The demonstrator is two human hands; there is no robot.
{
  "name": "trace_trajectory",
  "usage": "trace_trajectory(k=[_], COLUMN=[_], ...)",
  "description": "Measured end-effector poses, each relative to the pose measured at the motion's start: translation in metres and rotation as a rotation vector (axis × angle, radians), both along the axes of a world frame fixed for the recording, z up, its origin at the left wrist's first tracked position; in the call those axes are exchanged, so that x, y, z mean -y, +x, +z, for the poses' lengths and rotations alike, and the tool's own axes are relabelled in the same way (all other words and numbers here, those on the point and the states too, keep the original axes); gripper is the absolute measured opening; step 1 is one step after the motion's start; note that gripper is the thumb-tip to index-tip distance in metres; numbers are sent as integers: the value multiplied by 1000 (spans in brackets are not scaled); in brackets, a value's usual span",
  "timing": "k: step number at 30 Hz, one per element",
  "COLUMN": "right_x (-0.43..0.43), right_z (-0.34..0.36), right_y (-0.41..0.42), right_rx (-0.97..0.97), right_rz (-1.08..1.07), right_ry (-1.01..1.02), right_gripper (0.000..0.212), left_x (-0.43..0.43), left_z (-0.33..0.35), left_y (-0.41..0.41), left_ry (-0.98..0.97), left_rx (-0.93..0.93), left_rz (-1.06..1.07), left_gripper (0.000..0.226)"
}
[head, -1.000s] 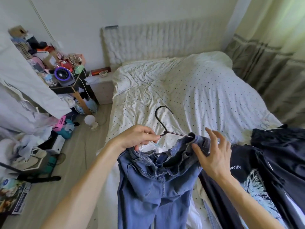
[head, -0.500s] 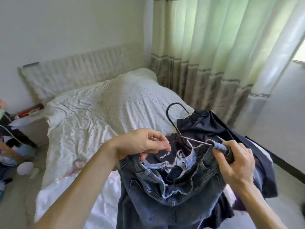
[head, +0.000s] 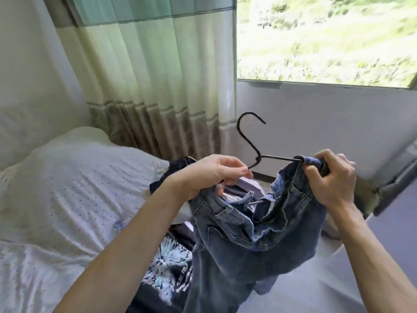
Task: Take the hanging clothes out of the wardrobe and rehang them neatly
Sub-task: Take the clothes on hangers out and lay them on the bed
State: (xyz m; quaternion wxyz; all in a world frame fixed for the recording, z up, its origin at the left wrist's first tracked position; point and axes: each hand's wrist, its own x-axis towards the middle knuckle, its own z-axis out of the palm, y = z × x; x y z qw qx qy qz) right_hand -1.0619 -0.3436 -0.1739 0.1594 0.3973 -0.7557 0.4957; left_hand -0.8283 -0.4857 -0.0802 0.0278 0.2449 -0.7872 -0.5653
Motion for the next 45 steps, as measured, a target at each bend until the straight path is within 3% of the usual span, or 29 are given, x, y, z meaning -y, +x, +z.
trace_trajectory(k=[8, 13, 19, 25, 35, 41, 45], right_x=[0, 23, 92, 195, 406, 512, 541], right_z=[40, 52, 59, 67, 51, 15, -50], right_y=[-92, -129, -163, -177, -138, -99, -90], right_rx=[-46, 0, 59, -19, -64, -36, -56], right_rz=[-269, -311, -219, -160, 225, 440, 544], right_ry=[46, 65, 19, 21, 107, 263, 522], right_gripper=[40, 34, 30, 29, 34, 34, 36], left_x=[9, 17, 72, 159, 281, 344, 379], left_z=[17, 21, 23, 23, 13, -25, -98], left_y=[-108, -154, -184, -177, -105, -72, -66], left_ry=[11, 35, 64, 66, 233, -83, -258], left_rx=[-123, -174, -192, -206, -209, -99, 229], left_rz=[-54, -46, 20, 64, 430, 759, 923], left_gripper=[18, 19, 18, 19, 19, 16, 16])
